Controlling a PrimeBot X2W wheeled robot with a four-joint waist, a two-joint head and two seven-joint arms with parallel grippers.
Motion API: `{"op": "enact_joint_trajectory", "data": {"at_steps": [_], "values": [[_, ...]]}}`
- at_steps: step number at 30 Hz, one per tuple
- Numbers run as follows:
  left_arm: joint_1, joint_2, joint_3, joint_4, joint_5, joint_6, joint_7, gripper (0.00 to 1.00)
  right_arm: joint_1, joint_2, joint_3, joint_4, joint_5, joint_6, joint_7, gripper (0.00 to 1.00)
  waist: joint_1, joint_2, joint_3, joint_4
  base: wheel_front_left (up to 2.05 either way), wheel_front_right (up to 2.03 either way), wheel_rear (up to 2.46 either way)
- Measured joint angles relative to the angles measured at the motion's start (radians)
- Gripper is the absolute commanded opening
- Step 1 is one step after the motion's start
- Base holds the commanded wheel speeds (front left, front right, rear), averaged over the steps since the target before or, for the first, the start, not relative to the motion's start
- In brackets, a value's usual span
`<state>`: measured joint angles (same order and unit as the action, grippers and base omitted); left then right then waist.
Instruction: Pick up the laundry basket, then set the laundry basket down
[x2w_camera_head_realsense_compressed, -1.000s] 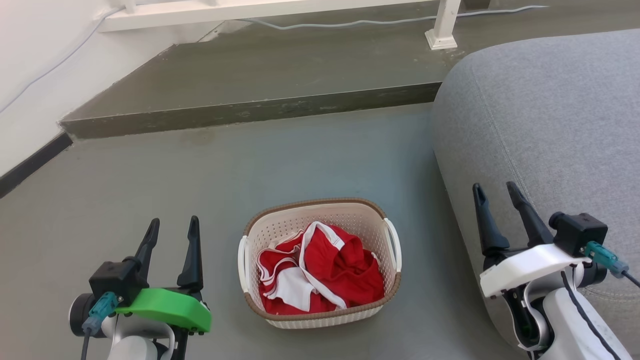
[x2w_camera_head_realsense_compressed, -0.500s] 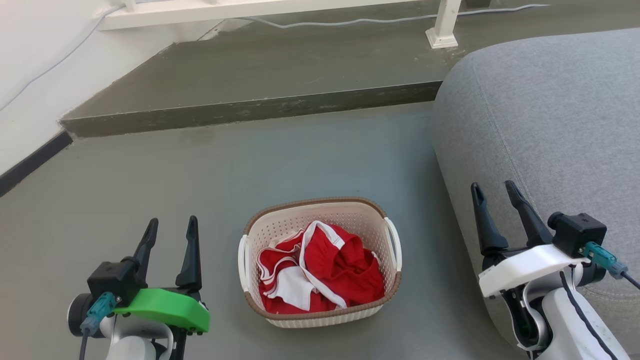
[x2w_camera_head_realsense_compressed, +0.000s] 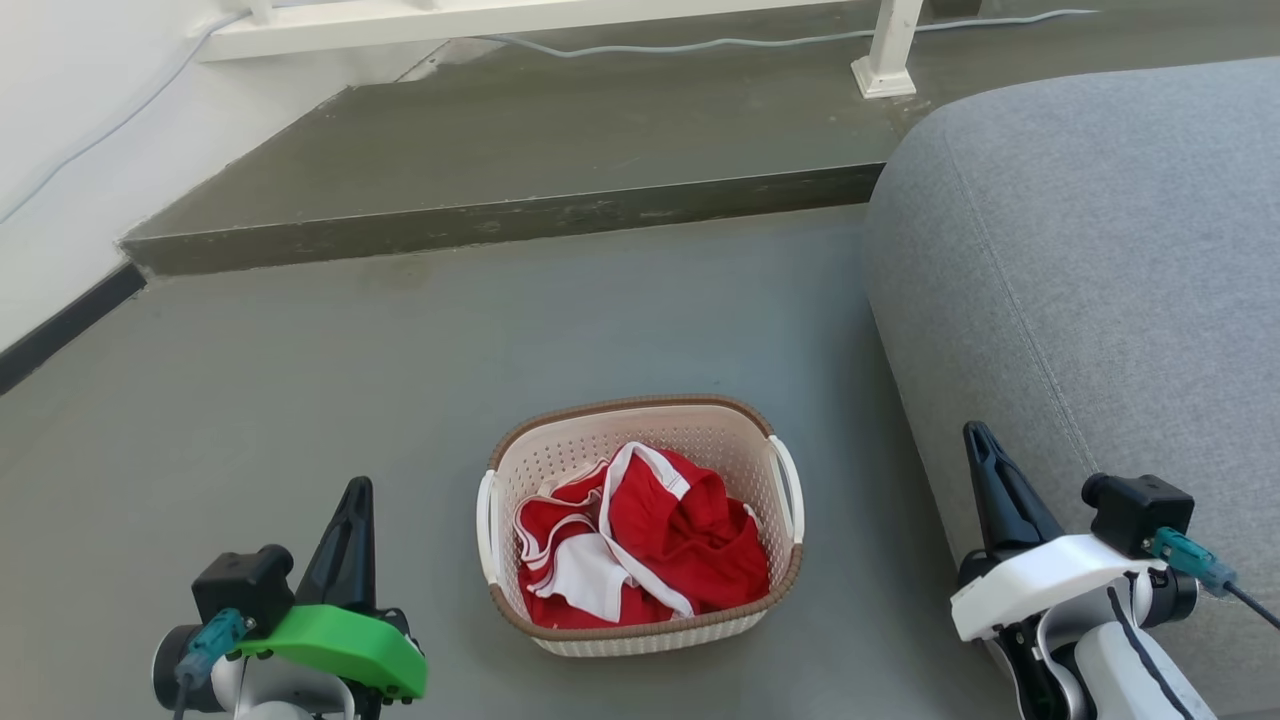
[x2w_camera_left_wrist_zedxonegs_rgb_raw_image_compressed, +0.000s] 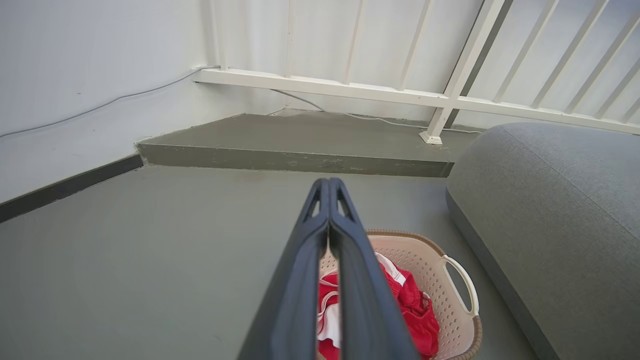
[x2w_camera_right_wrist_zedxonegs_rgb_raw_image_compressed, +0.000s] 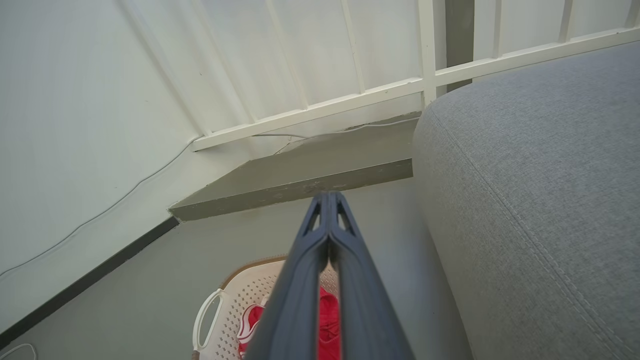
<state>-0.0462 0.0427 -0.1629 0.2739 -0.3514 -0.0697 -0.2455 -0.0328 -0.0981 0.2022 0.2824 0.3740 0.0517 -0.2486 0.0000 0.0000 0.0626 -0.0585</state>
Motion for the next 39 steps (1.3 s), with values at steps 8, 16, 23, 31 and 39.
{"op": "enact_joint_trajectory", "data": {"at_steps": [8, 16, 23, 31, 39], "values": [[0.000, 0.000, 0.018, 0.003, -0.094, -0.001, 0.026, 0.00, 0.000, 0.002, -0.022, -0.001, 0.094, 0.001, 0.022, 0.00, 0.0000, 0.0000, -0.006, 0.006, 0.00, 0.00, 0.00], [0.000, -0.001, 0.034, 0.003, -0.219, -0.002, 0.060, 0.00, 0.000, 0.004, -0.045, -0.002, 0.214, 0.010, 0.049, 0.00, 0.0000, 0.0000, -0.011, 0.011, 0.00, 0.00, 0.00], [0.000, -0.001, 0.057, 0.004, -0.317, -0.009, 0.088, 0.00, 0.000, 0.007, -0.073, -0.002, 0.311, 0.011, 0.083, 0.00, 0.0000, 0.0000, -0.016, 0.015, 0.00, 0.00, 0.00], [0.000, -0.001, 0.072, 0.004, -0.410, -0.011, 0.121, 0.00, 0.000, 0.011, -0.100, -0.002, 0.410, 0.018, 0.110, 0.00, 0.0000, 0.0000, -0.021, 0.020, 0.00, 0.00, 0.00], [0.000, -0.001, 0.095, 0.004, -0.502, -0.018, 0.144, 0.00, -0.001, 0.016, -0.124, -0.002, 0.496, 0.022, 0.135, 0.00, 0.0000, 0.0000, -0.025, 0.024, 0.00, 0.00, 0.00]]}}
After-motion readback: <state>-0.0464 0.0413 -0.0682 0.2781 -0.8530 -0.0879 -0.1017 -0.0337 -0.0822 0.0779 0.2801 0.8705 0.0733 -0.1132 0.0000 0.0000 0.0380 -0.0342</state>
